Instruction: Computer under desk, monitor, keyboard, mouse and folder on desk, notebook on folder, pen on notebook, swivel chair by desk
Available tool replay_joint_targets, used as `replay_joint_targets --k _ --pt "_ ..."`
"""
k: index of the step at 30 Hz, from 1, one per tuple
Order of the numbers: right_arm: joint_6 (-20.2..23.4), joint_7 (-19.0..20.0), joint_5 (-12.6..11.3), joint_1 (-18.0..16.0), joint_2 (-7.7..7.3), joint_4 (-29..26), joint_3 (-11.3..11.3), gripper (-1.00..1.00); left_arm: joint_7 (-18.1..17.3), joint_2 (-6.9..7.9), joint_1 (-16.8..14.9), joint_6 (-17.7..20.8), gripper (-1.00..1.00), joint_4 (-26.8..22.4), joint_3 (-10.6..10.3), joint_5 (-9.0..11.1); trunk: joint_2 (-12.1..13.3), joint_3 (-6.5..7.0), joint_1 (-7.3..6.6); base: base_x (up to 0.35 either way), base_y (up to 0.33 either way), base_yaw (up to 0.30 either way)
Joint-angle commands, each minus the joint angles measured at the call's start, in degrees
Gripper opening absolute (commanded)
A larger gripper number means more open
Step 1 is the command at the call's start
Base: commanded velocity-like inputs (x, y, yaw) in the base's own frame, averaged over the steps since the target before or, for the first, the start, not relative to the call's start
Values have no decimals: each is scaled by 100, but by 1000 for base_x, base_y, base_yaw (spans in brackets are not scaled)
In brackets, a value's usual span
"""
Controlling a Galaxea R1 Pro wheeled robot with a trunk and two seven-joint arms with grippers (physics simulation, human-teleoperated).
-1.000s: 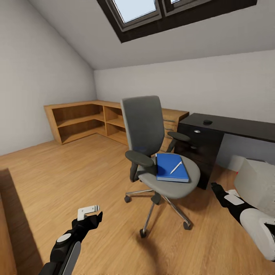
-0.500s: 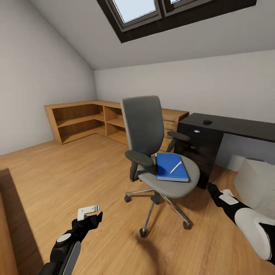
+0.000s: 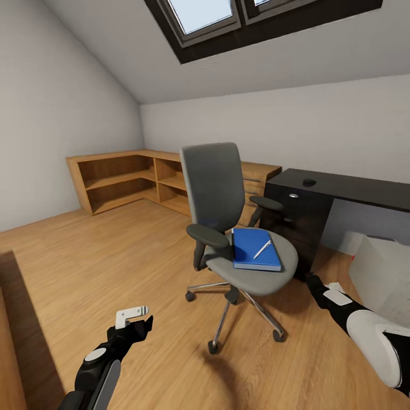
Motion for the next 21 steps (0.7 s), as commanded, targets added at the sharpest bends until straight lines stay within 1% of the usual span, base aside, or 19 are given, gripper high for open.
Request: replay_joint_targets --k 1,4,9,13,14,16,17,21 --pt "12 10 24 -3 193 18 -40 100 51 -3 -3 22 100 -7 -7 59 -2 -6 -1 0 0 0" --pt "12 14 27 -3 239 22 -38 100 52 -3 -3 22 100 -7 -7 59 -2 -6 -1 0 0 0" --pt "12 51 28 1 264 33 -37 100 52 -1 -3 22 100 -7 -7 59 -2 -6 -1 0 0 0" --pt "48 343 34 50 281 34 -31 100 52 -2 -3 22 100 -7 -7 60 -2 -6 -1 0 0 0" --pt "109 525 35 98 290 33 -30 100 52 -2 -3 22 100 -7 -7 60 -2 -6 -1 0 0 0" --pt "192 712 39 147 296 30 -29 100 52 -1 -3 22 100 -7 -7 60 -2 -6 -1 0 0 0" --pt "272 881 45 182 300 27 -28 100 52 0 -3 22 100 -7 -7 59 -2 -6 -1 0 0 0" --pt "408 1127 53 223 295 28 -28 100 52 -2 -3 22 100 -7 -7 59 -2 -6 -1 0 0 0"
